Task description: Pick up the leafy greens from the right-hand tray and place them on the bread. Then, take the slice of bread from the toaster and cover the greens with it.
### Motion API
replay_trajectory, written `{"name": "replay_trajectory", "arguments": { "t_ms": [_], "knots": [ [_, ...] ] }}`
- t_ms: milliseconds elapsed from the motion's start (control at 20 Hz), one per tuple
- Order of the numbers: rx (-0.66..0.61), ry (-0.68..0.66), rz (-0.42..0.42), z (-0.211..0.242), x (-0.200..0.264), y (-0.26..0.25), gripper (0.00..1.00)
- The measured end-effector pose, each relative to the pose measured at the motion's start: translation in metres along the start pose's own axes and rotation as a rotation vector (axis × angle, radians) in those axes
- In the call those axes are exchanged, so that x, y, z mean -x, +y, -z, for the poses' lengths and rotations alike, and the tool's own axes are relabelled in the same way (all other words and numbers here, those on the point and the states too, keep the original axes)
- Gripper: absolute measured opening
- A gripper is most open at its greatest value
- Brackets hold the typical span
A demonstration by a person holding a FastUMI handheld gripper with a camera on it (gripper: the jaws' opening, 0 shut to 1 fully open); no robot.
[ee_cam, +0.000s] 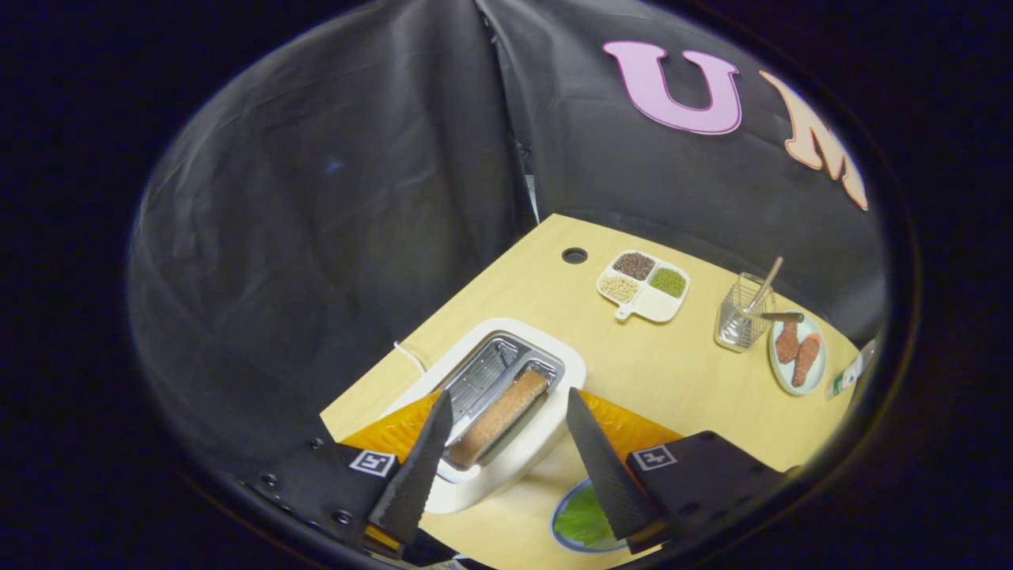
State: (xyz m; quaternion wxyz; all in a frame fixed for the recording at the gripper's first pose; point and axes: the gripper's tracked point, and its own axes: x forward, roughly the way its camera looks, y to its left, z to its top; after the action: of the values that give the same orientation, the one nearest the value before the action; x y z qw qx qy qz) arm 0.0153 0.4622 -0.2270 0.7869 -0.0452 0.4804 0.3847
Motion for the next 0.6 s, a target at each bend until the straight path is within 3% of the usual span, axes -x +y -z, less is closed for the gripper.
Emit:
{"name": "replay_trajectory", "arguments": {
  "t_ms": [200, 600],
  "knots": [
    [-0.027, 0.034, 0.008, 0.003, -0.013, -0.002, 0.91],
    [-0.061, 0.059, -0.018, 0.007, -0.017, 0.005, 0.19]
  ]
}}
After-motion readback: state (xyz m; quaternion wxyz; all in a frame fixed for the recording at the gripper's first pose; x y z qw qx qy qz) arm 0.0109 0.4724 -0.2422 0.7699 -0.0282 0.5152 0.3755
